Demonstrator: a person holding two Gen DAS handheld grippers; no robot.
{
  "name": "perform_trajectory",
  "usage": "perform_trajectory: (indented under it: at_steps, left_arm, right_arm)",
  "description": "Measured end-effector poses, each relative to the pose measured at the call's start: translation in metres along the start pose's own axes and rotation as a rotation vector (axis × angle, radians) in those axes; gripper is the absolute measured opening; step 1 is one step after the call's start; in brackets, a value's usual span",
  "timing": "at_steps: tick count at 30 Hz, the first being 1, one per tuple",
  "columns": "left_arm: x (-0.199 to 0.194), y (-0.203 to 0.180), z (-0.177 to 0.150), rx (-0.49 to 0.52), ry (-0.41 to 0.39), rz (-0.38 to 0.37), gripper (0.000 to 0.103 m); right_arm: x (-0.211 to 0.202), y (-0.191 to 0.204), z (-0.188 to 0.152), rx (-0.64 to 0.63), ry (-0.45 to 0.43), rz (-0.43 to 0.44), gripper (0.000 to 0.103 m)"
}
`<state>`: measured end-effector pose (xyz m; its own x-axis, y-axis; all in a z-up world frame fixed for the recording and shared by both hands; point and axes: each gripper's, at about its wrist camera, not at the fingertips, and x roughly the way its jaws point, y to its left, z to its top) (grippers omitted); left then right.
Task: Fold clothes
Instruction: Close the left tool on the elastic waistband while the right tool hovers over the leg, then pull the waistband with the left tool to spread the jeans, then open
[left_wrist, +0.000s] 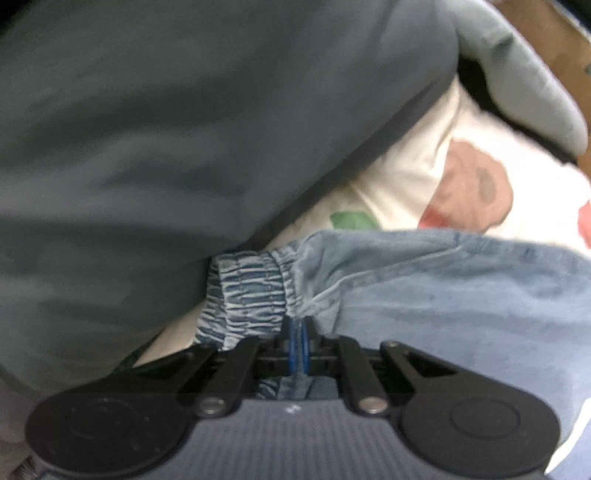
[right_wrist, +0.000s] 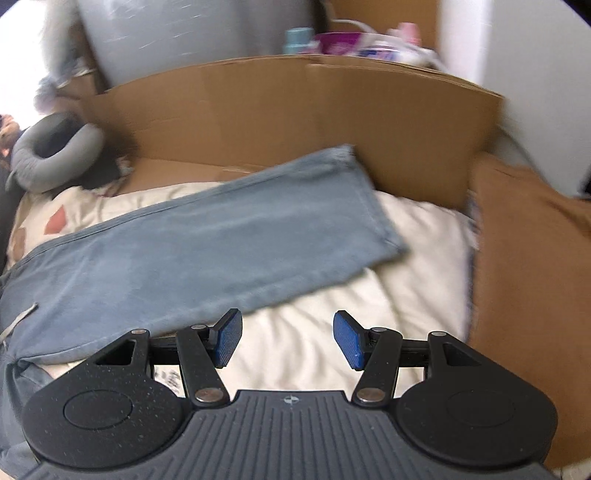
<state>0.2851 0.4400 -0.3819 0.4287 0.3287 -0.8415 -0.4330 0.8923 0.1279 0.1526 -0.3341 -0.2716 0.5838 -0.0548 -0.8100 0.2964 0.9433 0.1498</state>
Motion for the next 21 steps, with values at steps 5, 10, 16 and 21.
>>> perform_trajectory:
  at_steps: [5,10,16,21]
  left_arm:
    - [0.013,-0.011,0.003,0.063,0.007,0.065,0.011]
    - [0.021,-0.024,0.008,0.136,0.007,0.136,0.011]
    - [-0.011,-0.025,0.017,0.101,0.013,0.142,0.026]
    - [-0.071,-0.014,0.007,0.037,-0.02,0.097,0.047]
  right_arm:
    - [-0.019,-0.025,-0.007,0.051,-0.018,-0.044,0.061]
    - [-0.029,-0.031,-0.009,0.048,-0.028,-0.054,0.061]
    - [-0.04,-0.037,-0.007,0.064,-0.044,-0.028,0.062]
    - [-0.058,-0.048,0.0,0.116,-0.084,-0.005,0.062]
